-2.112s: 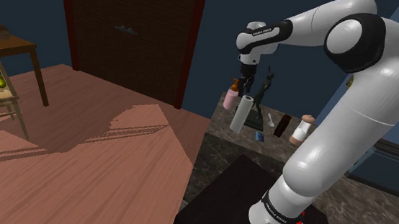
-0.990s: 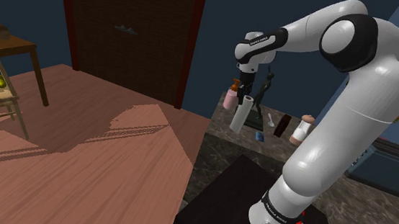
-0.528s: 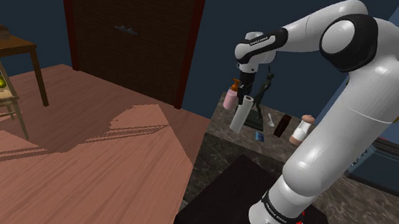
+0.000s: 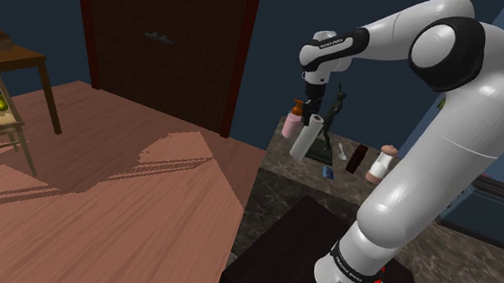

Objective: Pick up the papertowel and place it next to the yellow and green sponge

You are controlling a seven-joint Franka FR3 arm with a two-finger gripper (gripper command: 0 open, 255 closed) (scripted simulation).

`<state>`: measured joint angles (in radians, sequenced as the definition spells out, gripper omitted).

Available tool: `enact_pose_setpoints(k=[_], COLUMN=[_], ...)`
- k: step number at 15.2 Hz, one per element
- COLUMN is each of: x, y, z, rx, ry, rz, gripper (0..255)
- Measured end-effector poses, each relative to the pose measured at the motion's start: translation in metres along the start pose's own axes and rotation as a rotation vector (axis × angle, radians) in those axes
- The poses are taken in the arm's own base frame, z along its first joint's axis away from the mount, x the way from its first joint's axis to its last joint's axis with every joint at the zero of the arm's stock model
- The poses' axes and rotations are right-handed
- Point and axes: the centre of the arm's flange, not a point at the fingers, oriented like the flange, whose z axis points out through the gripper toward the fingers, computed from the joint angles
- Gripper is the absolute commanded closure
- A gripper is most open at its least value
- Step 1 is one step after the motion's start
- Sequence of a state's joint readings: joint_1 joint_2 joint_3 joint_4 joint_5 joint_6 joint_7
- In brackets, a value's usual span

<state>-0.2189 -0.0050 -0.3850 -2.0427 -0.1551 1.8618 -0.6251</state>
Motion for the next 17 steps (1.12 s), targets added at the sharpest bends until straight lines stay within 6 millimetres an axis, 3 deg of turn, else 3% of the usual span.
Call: enact_pose_setpoints(k=[17], x=[-0.021], y=[0.0], z=[-0.087], rx=[0.0], ry=[0.0], rz=[0.0], gripper=[255])
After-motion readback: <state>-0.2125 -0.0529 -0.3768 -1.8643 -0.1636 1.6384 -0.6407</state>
